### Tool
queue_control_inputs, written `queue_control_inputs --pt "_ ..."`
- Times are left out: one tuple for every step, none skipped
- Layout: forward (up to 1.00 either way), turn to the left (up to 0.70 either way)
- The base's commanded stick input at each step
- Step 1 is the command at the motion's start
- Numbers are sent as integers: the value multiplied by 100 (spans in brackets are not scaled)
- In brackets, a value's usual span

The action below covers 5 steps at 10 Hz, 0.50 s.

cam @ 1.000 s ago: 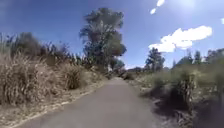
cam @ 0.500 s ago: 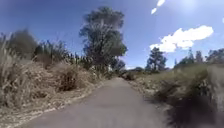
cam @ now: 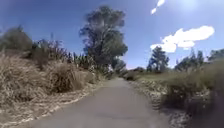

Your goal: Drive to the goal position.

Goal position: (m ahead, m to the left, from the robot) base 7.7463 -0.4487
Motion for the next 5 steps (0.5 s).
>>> queue_control_inputs --pt "100 0" --pt "100 0" --pt "100 0" --pt "100 0" --pt "100 0"
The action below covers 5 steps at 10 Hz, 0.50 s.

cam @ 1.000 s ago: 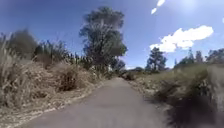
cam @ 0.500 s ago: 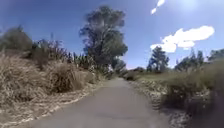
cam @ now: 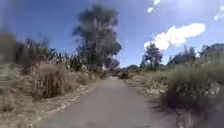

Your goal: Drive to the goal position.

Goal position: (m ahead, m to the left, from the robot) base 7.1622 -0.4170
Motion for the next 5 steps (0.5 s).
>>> queue_control_inputs --pt "100 0" --pt "100 0" --pt "100 0" --pt "100 0" --pt "100 0"
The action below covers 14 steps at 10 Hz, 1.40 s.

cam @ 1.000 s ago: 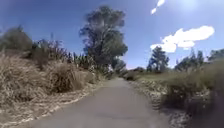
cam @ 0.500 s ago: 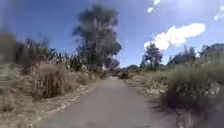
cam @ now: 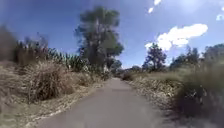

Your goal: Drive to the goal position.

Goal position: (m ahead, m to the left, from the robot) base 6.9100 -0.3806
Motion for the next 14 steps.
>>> queue_control_inputs --pt "100 0" --pt "100 0" --pt "100 0" --pt "100 0" --pt "100 0" --pt "100 0" --pt "100 0" --pt "100 0" --pt "100 22" --pt "100 12" --pt "100 3" --pt "100 0" --pt "100 0" --pt "100 0"
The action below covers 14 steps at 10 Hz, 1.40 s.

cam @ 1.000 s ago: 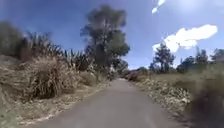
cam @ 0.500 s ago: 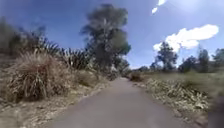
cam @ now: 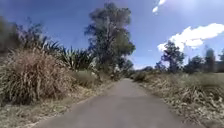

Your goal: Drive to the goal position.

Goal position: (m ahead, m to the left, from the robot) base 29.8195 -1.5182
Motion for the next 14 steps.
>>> queue_control_inputs --pt "100 0" --pt "100 0" --pt "100 0" --pt "77 0" --pt "45 0" --pt "13 0" --pt "0 0" --pt "0 0" --pt "0 0" --pt "0 0" --pt "0 0" --pt "0 0" --pt "0 0" --pt "0 0"
